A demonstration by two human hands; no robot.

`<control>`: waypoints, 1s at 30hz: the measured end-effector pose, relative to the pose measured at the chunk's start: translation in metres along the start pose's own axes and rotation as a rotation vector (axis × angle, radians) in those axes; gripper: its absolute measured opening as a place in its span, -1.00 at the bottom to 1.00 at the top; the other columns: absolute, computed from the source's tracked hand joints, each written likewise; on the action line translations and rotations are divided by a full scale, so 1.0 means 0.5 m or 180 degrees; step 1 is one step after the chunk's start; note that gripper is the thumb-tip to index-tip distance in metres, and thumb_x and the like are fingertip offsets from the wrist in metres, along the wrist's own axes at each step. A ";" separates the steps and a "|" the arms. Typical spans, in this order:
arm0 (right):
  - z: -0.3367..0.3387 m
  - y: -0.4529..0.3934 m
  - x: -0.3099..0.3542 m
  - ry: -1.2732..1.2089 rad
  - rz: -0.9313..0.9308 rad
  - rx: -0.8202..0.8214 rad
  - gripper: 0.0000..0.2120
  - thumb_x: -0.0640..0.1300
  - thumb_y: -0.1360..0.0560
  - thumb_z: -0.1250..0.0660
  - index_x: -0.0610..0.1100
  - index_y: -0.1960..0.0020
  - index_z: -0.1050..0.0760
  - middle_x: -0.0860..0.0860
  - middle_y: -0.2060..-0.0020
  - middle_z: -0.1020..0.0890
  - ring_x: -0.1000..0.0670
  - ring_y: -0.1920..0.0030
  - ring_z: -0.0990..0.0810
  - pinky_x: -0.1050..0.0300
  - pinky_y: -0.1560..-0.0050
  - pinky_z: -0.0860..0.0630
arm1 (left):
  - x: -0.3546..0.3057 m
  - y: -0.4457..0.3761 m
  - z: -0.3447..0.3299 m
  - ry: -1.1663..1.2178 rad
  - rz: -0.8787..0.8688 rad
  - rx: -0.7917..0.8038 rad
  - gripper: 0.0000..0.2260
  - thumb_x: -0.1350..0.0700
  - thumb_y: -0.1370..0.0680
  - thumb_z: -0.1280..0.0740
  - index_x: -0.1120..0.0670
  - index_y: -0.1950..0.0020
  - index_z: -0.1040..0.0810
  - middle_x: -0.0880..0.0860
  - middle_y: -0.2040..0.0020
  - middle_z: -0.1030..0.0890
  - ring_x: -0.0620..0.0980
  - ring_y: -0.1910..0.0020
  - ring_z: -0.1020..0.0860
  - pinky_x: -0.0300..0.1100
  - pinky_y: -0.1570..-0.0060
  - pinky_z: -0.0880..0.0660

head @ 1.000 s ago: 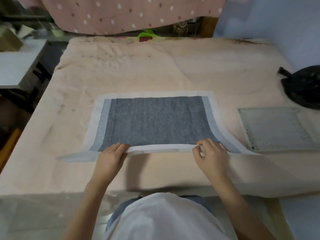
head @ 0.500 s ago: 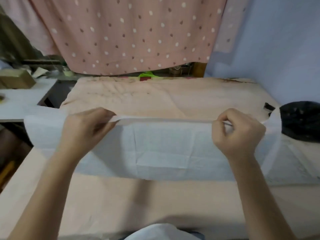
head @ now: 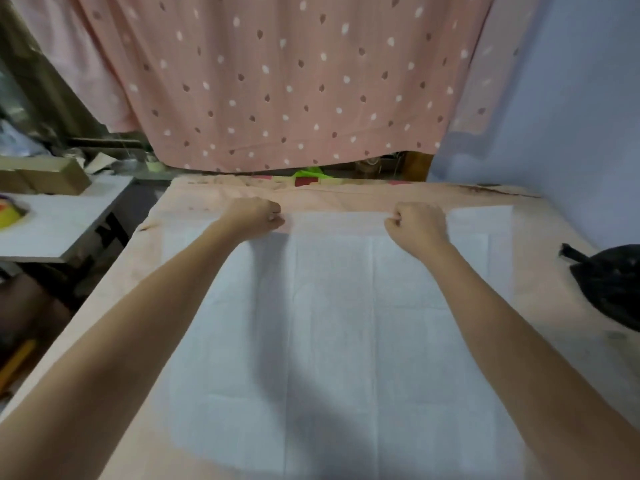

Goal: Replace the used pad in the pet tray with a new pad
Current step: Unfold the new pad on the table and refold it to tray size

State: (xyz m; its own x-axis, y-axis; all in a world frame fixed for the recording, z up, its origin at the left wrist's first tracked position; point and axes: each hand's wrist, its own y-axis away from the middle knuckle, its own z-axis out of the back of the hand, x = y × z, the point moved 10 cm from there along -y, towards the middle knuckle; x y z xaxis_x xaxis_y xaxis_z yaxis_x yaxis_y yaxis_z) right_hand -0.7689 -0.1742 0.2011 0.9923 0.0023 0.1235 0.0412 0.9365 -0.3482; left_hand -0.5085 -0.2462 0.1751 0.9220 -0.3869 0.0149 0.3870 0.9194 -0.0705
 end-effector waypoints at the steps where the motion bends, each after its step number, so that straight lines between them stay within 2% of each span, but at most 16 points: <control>1: -0.044 -0.011 -0.005 0.0137 -0.0014 0.0239 -0.76 -0.06 -0.51 -0.17 -0.11 0.31 -0.35 -0.05 0.38 -0.49 -0.10 0.28 -0.43 0.06 0.14 -0.34 | 0.002 -0.015 -0.036 -0.0012 0.0015 0.0152 -0.71 -0.05 -0.62 -0.14 0.11 -0.12 -0.53 0.13 -0.06 -0.60 0.15 -0.03 -0.54 -0.16 0.17 -0.33; 2: -0.090 -0.018 -0.011 0.0296 -0.0023 0.0501 -0.77 -0.05 -0.52 -0.15 -0.11 0.27 -0.39 -0.07 0.31 -0.55 -0.11 0.24 -0.45 0.02 0.01 -0.37 | 0.004 -0.027 -0.071 -0.0012 0.0028 0.0284 -0.71 -0.03 -0.63 -0.12 0.11 -0.14 -0.52 0.13 -0.08 -0.59 0.14 -0.05 -0.53 -0.16 0.16 -0.34; 4: -0.179 -0.025 -0.023 0.0590 0.0003 0.0961 -0.77 -0.02 -0.53 -0.12 -0.11 0.18 -0.45 -0.07 0.19 -0.61 -0.12 0.15 -0.51 -0.02 -0.15 -0.29 | 0.012 -0.047 -0.142 0.0050 0.0098 0.0514 -0.72 0.01 -0.64 -0.10 0.12 -0.18 -0.50 0.13 -0.13 -0.57 0.14 -0.09 -0.52 -0.16 0.13 -0.35; 7: -0.291 -0.026 -0.045 0.0824 0.0083 0.1318 -0.75 -0.02 -0.53 -0.13 -0.11 0.05 -0.53 -0.07 0.10 -0.65 -0.11 0.04 -0.58 -0.01 -0.19 -0.23 | 0.023 -0.068 -0.243 0.0084 0.0203 0.0763 -0.74 0.06 -0.63 -0.10 0.10 -0.17 -0.51 0.13 -0.15 -0.57 0.14 -0.11 -0.52 -0.14 0.00 -0.37; 10: -0.382 -0.028 -0.066 0.0883 0.0036 0.1511 -0.75 -0.03 -0.52 -0.16 -0.11 0.01 -0.56 -0.08 0.07 -0.65 -0.10 -0.01 -0.58 -0.01 -0.20 -0.22 | 0.025 -0.085 -0.321 0.0006 0.0228 0.0768 -0.76 0.10 -0.63 -0.10 0.10 -0.15 -0.52 0.13 -0.12 -0.59 0.12 -0.10 -0.52 -0.12 -0.10 -0.32; 13: -0.436 -0.039 -0.078 0.0872 -0.0023 0.1498 -0.75 -0.08 -0.51 -0.16 -0.14 -0.04 -0.55 -0.12 0.02 -0.63 -0.13 -0.05 -0.55 -0.01 -0.21 -0.24 | 0.033 -0.103 -0.368 -0.0015 0.0262 0.0597 -0.74 0.11 -0.62 -0.12 0.12 -0.22 -0.51 0.15 -0.16 -0.55 0.14 -0.15 -0.48 -0.09 -0.12 -0.32; 16: -0.467 -0.033 -0.081 0.0633 -0.0215 0.1242 -0.65 -0.12 -0.51 -0.16 -0.20 -0.25 -0.46 -0.19 -0.17 -0.53 -0.19 -0.20 -0.44 -0.06 -0.26 -0.25 | 0.042 -0.100 -0.404 0.0285 0.0439 0.0420 -0.64 0.06 -0.62 -0.14 0.12 -0.39 -0.39 0.16 -0.37 -0.42 0.15 -0.34 -0.36 -0.01 -0.27 -0.26; 18: -0.491 0.009 -0.059 0.0336 -0.0343 0.1192 -0.53 -0.11 -0.54 -0.14 -0.22 -0.42 -0.29 -0.22 -0.40 -0.34 -0.17 -0.42 -0.25 -0.09 -0.42 -0.09 | 0.017 -0.061 -0.439 0.0517 0.0420 0.0421 -0.56 -0.01 -0.64 -0.08 0.09 -0.50 -0.23 0.11 -0.51 -0.23 0.09 -0.50 -0.17 0.01 -0.44 -0.07; 20: -0.516 0.077 -0.016 0.0069 -0.0301 0.1198 -0.48 -0.09 -0.56 -0.13 -0.22 -0.48 -0.20 -0.18 -0.50 -0.17 -0.14 -0.51 -0.08 -0.12 -0.49 0.04 | -0.036 0.008 -0.472 0.0634 0.0194 0.0395 -0.50 -0.10 -0.63 0.02 0.04 -0.55 -0.12 0.04 -0.55 -0.09 0.07 -0.54 -0.03 0.06 -0.49 0.07; 23: -0.512 0.196 0.046 -0.0135 -0.0265 0.0916 -0.49 -0.05 -0.55 -0.08 -0.23 -0.45 -0.28 -0.21 -0.47 -0.23 -0.21 -0.49 -0.16 -0.24 -0.46 -0.09 | -0.110 0.122 -0.502 0.0786 -0.0100 0.0348 -0.49 -0.15 -0.61 0.07 -0.02 -0.54 -0.12 0.03 -0.55 -0.06 0.09 -0.54 -0.01 0.13 -0.48 0.09; 25: -0.515 0.272 0.072 -0.0186 -0.0317 0.0933 -0.49 -0.02 -0.56 -0.03 -0.23 -0.44 -0.30 -0.20 -0.46 -0.26 -0.20 -0.48 -0.19 -0.24 -0.44 -0.15 | -0.132 0.174 -0.525 0.0771 -0.0140 0.0374 -0.50 -0.13 -0.62 0.06 -0.01 -0.54 -0.12 0.03 -0.56 -0.06 0.09 -0.54 0.00 0.14 -0.47 0.11; 30: -0.536 0.333 0.088 -0.0158 -0.0235 0.1147 -0.48 -0.02 -0.59 0.02 -0.24 -0.48 -0.19 -0.19 -0.48 -0.20 -0.18 -0.50 -0.12 -0.21 -0.45 -0.04 | -0.122 0.208 -0.553 0.0770 0.0107 0.0428 -0.50 -0.11 -0.63 0.07 0.01 -0.55 -0.04 0.02 -0.56 -0.02 0.06 -0.54 0.02 0.15 -0.47 0.12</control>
State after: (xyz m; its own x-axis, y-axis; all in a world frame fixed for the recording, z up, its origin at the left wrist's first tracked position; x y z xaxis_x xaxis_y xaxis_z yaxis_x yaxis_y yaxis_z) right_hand -0.6871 -0.1120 -0.1005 0.9810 -0.0610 0.1841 0.0599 0.9981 0.0116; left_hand -0.5282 -0.1465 -0.1090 0.9106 -0.3468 -0.2248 0.3694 0.9269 0.0663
